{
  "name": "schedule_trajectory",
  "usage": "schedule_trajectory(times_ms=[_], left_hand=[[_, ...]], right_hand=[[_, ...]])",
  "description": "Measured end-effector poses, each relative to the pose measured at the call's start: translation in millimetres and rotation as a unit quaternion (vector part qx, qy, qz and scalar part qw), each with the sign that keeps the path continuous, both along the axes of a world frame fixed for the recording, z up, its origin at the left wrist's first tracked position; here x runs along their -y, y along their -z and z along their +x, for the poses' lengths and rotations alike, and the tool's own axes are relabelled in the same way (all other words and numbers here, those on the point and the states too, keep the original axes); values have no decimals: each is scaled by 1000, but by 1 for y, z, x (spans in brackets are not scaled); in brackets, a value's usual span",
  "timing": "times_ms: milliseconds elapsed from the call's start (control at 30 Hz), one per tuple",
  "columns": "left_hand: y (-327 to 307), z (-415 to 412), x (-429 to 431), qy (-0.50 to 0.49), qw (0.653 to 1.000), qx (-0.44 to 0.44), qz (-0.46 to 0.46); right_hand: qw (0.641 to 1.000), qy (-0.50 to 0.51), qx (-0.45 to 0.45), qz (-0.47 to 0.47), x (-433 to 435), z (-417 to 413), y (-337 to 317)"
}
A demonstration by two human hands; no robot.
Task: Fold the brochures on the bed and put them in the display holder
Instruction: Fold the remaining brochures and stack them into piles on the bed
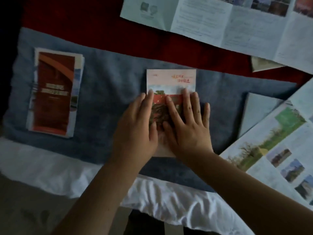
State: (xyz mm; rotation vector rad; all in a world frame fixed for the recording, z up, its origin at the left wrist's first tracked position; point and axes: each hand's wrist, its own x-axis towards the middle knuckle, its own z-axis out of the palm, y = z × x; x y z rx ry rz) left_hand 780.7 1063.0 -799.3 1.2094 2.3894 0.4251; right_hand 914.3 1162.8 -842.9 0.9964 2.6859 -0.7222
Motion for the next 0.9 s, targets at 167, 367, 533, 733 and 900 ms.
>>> schedule_trajectory(times_ms=[167, 367, 533, 733, 900], left_hand=[[36, -16, 18, 69, 995, -69, 11], [43, -8, 16, 0, 997, -13, 70], [28, -48, 30, -37, 994, -19, 104], [-6, -134, 70, -35, 989, -109, 97], [-7, -194, 112, -26, 991, -128, 31]], right_hand=[[998, 8, 34, 45, 9, -17, 7], [999, 27, 26, 35, 23, -39, 7], [999, 21, -16, -30, 49, -85, 0], [988, -9, -92, -127, 89, -164, -16], [985, -66, -103, -119, 111, -220, -16]])
